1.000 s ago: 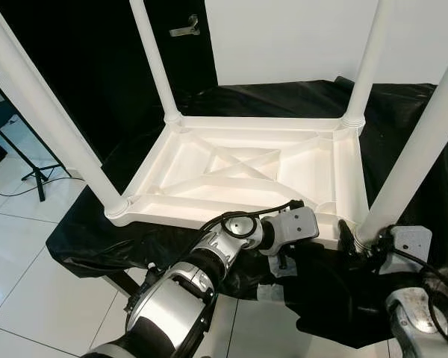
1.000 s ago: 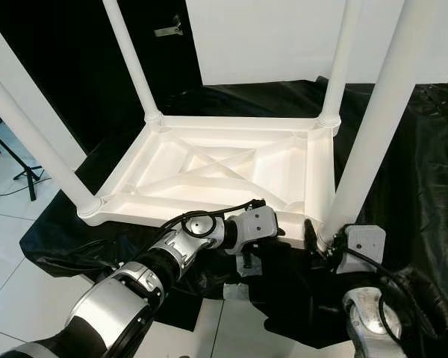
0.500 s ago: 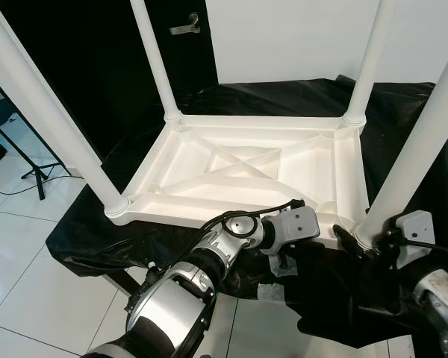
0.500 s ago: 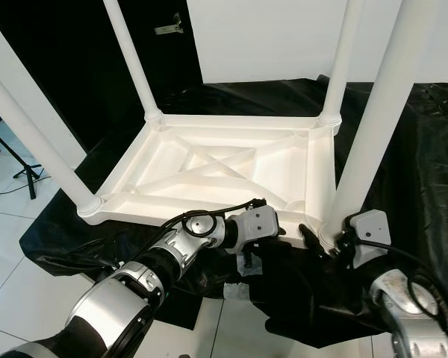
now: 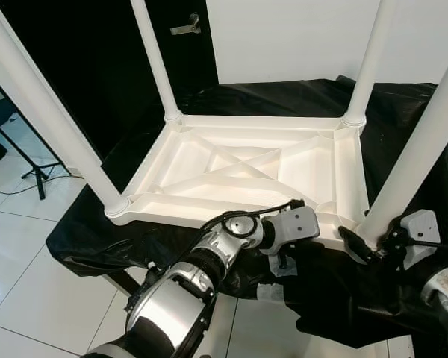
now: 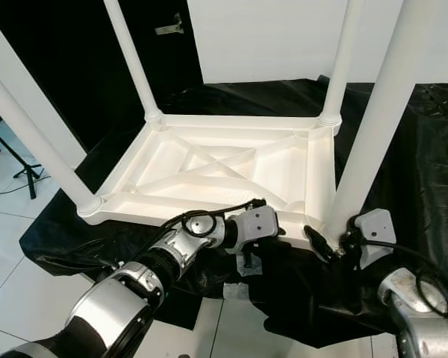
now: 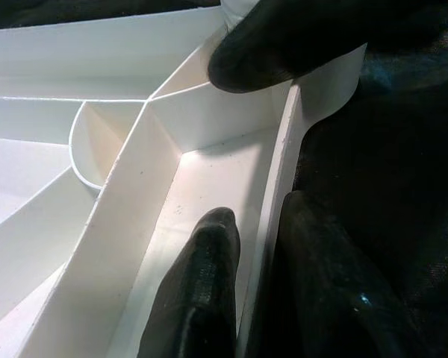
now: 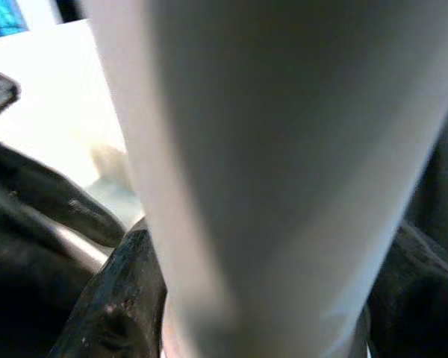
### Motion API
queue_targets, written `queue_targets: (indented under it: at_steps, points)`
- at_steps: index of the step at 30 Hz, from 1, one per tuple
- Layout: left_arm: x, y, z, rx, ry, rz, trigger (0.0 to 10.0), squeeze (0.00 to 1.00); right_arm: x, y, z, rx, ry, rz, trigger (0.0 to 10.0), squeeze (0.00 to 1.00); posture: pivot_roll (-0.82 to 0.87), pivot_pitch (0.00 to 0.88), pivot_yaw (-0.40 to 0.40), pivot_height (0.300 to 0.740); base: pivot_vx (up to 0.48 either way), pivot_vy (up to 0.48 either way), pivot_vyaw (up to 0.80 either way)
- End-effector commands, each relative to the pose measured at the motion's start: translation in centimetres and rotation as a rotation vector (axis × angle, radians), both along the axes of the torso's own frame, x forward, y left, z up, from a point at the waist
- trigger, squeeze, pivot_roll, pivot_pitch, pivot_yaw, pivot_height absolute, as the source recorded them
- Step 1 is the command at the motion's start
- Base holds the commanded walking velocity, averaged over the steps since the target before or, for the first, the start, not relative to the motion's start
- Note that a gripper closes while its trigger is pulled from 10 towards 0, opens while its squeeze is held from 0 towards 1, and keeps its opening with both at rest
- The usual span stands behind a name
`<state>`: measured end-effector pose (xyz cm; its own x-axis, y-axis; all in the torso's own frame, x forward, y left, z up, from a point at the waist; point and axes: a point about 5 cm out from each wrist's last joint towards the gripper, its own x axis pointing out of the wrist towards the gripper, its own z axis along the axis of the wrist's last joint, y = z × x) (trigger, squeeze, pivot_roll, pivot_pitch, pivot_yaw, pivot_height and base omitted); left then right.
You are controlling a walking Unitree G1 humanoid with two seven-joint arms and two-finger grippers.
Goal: Building children table
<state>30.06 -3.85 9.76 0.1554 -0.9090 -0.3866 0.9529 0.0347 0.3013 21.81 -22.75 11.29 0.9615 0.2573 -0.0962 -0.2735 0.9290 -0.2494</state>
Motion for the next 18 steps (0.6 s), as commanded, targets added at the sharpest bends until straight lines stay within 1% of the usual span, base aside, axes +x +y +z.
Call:
queue_targets:
  at_steps: [1,3,4,5,6,8,10,11,12,14,15,16,17,18]
  points:
    - [-0.8,0.2,-2.4,0.032,0.051,0.109,10.0,0.0,-0.6,0.9,-2.4,-0.052,0.098,-0.058,0.0,0.0,-0.01,0.0,0.095,0.74,0.0,0.0,0.0]
    - [-0.7,0.2,-2.3,0.034,0.05,0.108,10.0,0.0,-1.0,2.0,-2.9,-0.026,0.088,-0.157,0.0,0.0,-0.01,0.0,0.096,0.74,0.0,0.0,0.0]
    - [-0.7,0.2,-2.3,0.034,0.05,0.108,10.0,0.0,-1.0,2.0,-2.9,-0.026,0.088,-0.157,0.0,0.0,-0.01,0.0,0.096,0.74,0.0,0.0,0.0]
    - [-0.7,0.2,-2.3,0.034,0.05,0.108,10.0,0.0,-1.4,2.7,-3.5,-0.008,0.113,-0.174,0.0,0.0,0.0,0.0,0.095,0.74,0.0,0.0,0.0]
    - [-0.7,0.2,-2.3,0.034,0.05,0.108,10.0,0.0,-1.4,2.7,-3.5,-0.008,0.113,-0.174,0.0,0.0,0.0,0.0,0.095,0.74,0.0,0.0,0.0]
    - [-0.7,0.2,-2.3,0.033,0.051,0.108,10.0,0.0,-1.9,3.8,-4.2,0.018,0.146,-0.178,0.0,0.0,0.0,0.0,0.096,0.74,0.0,0.0,0.0]
    - [-0.8,0.2,-2.4,0.034,0.051,0.108,10.0,0.0,-2.0,4.1,-4.4,0.031,0.15,-0.192,0.0,0.0,0.0,0.0,0.098,0.74,0.0,0.0,0.0]
    - [-0.8,0.3,-2.5,0.036,0.052,0.105,10.0,0.0,-2.2,3.8,-4.4,0.028,0.126,-0.249,0.0,0.0,0.0,0.0,0.098,0.74,0.0,0.0,0.0]
    - [-0.8,0.3,-2.5,0.036,0.052,0.105,10.0,0.0,-2.2,3.8,-4.4,0.028,0.126,-0.249,0.0,0.0,0.0,0.0,0.098,0.74,0.0,0.0,0.0]
    - [-0.8,0.3,-2.5,0.036,0.052,0.107,10.0,0.0,-2.3,3.6,-4.4,0.035,0.101,-0.307,0.0,0.0,0.0,0.0,0.097,0.74,0.0,0.0,0.0]
    - [-0.8,0.3,-2.5,0.036,0.052,0.107,10.0,0.0,-2.3,3.6,-4.4,0.035,0.101,-0.307,0.0,0.0,0.0,0.0,0.097,0.74,0.0,0.0,0.0]
    - [-0.8,0.3,-2.4,0.037,0.05,0.109,10.0,0.0,-2.3,3.5,-4.4,0.041,0.099,-0.333,1.8,0.0,-0.01,0.0,0.098,0.74,0.0,0.0,0.0]
    - [-0.8,0.3,-2.4,0.038,0.049,0.108,10.0,0.0,-2.3,3.5,-4.5,0.041,0.104,-0.33,10.0,0.0,-0.01,0.0,0.1,0.74,0.0,0.0,0.0]
    - [-0.8,0.3,-2.4,0.038,0.049,0.108,10.0,0.0,-2.3,3.5,-4.5,0.041,0.104,-0.33,10.0,0.0,-0.01,0.0,0.1,0.74,0.0,0.0,0.0]
